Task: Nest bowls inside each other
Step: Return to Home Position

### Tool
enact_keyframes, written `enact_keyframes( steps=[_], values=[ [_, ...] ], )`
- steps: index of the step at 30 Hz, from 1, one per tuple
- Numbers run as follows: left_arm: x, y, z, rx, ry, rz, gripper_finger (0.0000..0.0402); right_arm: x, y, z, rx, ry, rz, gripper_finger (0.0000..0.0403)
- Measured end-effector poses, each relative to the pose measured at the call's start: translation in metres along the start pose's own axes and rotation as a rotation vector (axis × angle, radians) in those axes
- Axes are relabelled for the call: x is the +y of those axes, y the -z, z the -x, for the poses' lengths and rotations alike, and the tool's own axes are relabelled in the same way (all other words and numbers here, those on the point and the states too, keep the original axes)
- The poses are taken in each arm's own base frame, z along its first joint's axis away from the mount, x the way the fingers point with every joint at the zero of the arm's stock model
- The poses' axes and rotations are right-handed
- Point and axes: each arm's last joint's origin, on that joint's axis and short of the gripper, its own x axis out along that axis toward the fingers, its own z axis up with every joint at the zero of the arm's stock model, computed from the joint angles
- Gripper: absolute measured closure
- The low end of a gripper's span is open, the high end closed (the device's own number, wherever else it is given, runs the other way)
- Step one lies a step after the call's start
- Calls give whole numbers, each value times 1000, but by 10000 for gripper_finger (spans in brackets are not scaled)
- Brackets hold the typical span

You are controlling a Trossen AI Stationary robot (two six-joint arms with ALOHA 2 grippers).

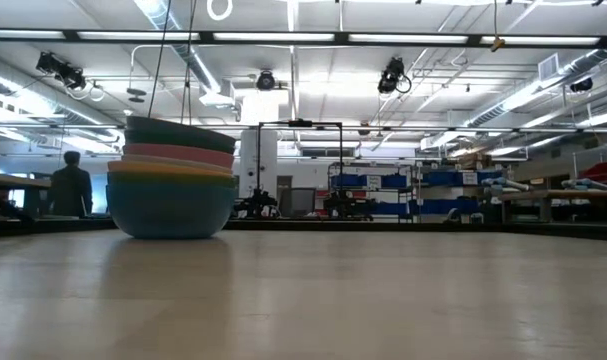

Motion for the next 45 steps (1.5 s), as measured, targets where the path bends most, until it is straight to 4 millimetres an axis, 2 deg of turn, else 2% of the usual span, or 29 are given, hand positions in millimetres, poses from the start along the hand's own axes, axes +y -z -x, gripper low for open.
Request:
enact_keyframes(
  steps=[2, 4, 7, 10, 13, 15, 20, 28, 37, 45],
  values=[
    [7, -12, 15, -105, 81, -18, 249, -4, -6, 25, -84, -50, 0, 298],
    [19, -18, 36, -157, 81, -13, 249, -6, -9, 53, -145, -35, 2, 298],
    [33, -19, 64, -192, 71, 2, 249, -4, -11, 96, -231, -12, 25, 298],
    [42, -20, 83, -225, 73, 10, 249, -1, -8, 135, -306, 12, 35, 298],
    [48, -18, 95, -232, 74, 13, 249, 1, -3, 162, -347, 46, 27, 298],
    [50, -16, 101, -226, 74, 16, 249, 3, 3, 172, -354, 57, 8, 298],
    [56, -11, 110, -204, 55, 37, 249, 5, 27, 181, -328, 117, -40, 298],
    [63, 1, 123, -221, 27, 51, 249, 9, 74, 177, -380, 144, -53, 298],
    [69, 61, 128, -303, 33, 110, 249, 18, 141, 188, -472, 137, -87, 298],
    [72, 117, 127, -352, 35, 109, 249, 24, 196, 179, -535, 161, -125, 298]
  ],
)
